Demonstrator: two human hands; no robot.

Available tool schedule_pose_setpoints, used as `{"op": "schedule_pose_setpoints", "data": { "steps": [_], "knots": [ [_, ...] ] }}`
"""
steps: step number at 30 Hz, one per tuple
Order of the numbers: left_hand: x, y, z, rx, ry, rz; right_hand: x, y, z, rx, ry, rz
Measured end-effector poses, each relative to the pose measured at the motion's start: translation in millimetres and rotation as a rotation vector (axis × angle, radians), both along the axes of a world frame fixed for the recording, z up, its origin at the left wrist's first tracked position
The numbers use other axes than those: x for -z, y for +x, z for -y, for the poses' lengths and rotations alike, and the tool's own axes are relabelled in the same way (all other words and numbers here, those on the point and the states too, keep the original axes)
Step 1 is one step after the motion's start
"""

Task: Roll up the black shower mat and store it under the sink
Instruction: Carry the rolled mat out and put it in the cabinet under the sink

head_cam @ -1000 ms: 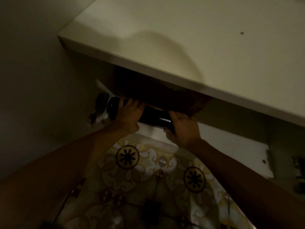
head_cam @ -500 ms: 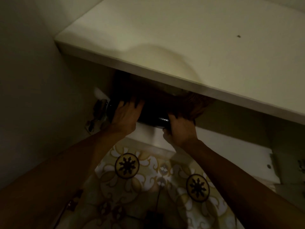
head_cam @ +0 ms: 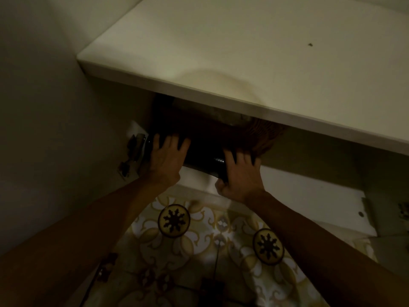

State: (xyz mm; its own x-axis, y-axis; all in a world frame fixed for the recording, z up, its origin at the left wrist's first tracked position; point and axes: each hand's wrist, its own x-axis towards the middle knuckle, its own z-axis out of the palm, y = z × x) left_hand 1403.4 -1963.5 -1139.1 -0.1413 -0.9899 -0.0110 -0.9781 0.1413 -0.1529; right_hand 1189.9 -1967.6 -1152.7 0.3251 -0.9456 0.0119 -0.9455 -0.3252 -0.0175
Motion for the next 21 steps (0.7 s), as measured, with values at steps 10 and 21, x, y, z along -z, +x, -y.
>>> {"op": "schedule_pose_setpoints", "data": {
  "steps": [10,21],
  "knots": [
    [-0.5,-2.5,-0.2,0.033,0.004,-0.053,-3.5,-19.5,-7.7,-0.044,-0.004,-0.046],
    [20.5,-1.1,-5.1,0.035,-0.091,0.019,12.6,-23.4,-7.8,-0.076,-0.104,-0.096]
  ]
}}
